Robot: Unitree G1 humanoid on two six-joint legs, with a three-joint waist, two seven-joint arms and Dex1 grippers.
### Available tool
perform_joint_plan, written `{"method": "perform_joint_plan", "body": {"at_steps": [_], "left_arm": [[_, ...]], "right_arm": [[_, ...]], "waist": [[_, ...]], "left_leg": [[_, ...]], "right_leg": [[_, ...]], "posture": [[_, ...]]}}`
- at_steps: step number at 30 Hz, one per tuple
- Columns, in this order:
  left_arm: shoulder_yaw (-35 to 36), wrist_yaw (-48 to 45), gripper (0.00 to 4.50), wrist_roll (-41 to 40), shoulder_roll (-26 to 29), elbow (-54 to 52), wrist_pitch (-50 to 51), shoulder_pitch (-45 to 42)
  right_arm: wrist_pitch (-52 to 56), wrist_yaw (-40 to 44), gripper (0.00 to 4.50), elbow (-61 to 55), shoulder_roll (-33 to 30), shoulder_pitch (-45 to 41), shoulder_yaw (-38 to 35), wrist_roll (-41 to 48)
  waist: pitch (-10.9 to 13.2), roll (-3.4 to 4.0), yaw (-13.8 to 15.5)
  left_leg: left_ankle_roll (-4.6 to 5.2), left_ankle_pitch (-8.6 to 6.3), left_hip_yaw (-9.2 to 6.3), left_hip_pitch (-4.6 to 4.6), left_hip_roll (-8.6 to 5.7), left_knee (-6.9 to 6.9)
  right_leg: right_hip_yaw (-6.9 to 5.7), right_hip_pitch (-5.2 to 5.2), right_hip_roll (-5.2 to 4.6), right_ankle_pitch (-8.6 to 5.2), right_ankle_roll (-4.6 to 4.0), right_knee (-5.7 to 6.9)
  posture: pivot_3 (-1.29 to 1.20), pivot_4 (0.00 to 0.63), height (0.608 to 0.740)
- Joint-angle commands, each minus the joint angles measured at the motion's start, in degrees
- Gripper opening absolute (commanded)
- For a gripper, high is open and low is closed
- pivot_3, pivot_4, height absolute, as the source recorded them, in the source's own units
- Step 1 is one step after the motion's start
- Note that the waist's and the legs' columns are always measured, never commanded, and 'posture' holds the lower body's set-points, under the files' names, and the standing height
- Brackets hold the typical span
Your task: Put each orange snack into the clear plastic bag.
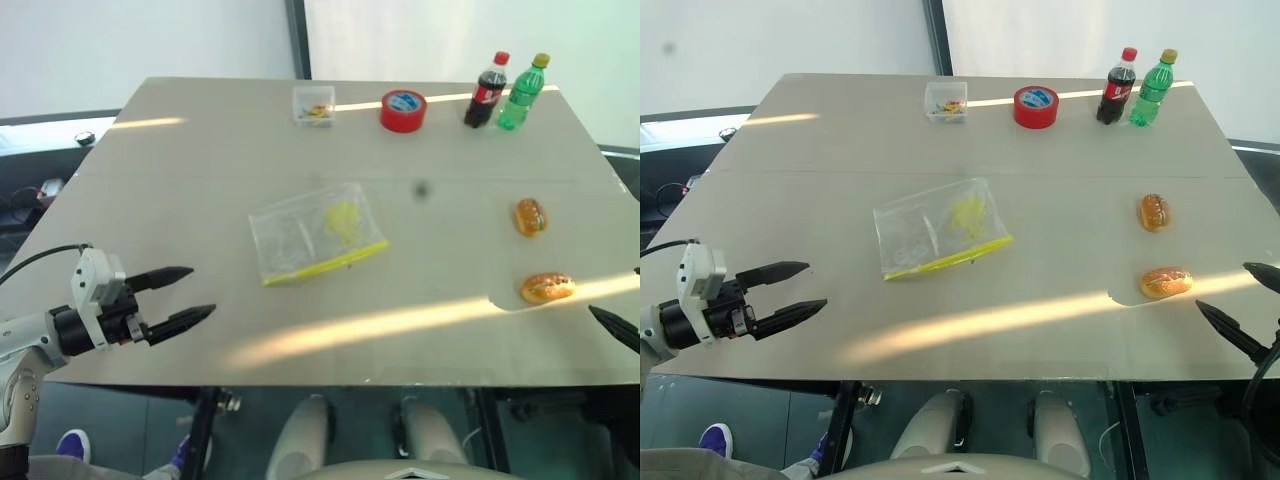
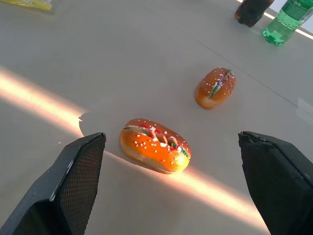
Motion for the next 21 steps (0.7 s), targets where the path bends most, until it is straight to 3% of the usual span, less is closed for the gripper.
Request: {"method": "perform_joint_plan", "body": {"at_steps": [1, 6, 11, 18, 21], "left_arm": [[0.5, 0.8, 4.5, -0.2, 0.8, 0.1, 0.4, -1.6], [-2.4, 4.3, 4.5, 0.3, -0.6, 1.2, 2.6, -6.2], [-3.6, 9.6, 4.5, -3.0, -2.5, 0.2, 11.7, -9.1], [-7.2, 19.5, 4.5, -10.3, -4.0, 7.0, 37.4, -22.3], [-10.4, 21.8, 4.5, -7.2, -5.1, 14.5, 39.6, -27.6]], "right_arm": [[0.2, -0.3, 4.44, -0.7, -0.8, -0.3, -0.2, 0.1], [1.2, -1.4, 4.44, -2.7, -0.6, -1.3, 1.5, 0.5], [2.3, -3.5, 4.44, -8.3, 0.5, -2.9, 5.4, 1.7], [4.7, -8.8, 4.44, -17.7, -0.1, -13.7, 23.4, 0.5], [4.9, -10.0, 4.44, -18.5, 0.6, -17.4, 29.1, -0.5]], "waist": [[0.0, 0.0, 0.0], [0.0, 0.02, 0.1], [0.0, 0.03, -0.2], [0.0, 0.01, -0.1], [0.0, 0.0, -0.1]], "left_leg": [[0.0, 0.0, -0.01, -0.01, 0.0, 0.0], [0.01, 0.0, -0.13, -0.1, -0.01, 0.04], [0.01, 0.0, -0.14, -0.16, -0.01, 0.02], [0.01, 0.0, -0.29, -0.15, -0.04, 0.17], [0.0, 0.01, -0.36, -0.25, -0.1, 0.25]], "right_leg": [[0.0, 0.0, 0.0, 0.0, 0.0, -0.01], [-0.11, 0.0, 0.0, 0.07, 0.02, -0.04], [-0.12, -0.06, 0.04, 0.09, 0.05, -0.06], [-0.3, -0.02, 0.31, 0.11, 0.1, 0.06], [-0.38, -0.07, 0.37, 0.11, 0.1, 0.09]], "posture": [[0.0, 0.15, 0.74], [0.0, 0.15, 0.74], [0.0, 0.15, 0.74], [0.0, 0.15, 0.74], [0.0, 0.15, 0.74]]}}
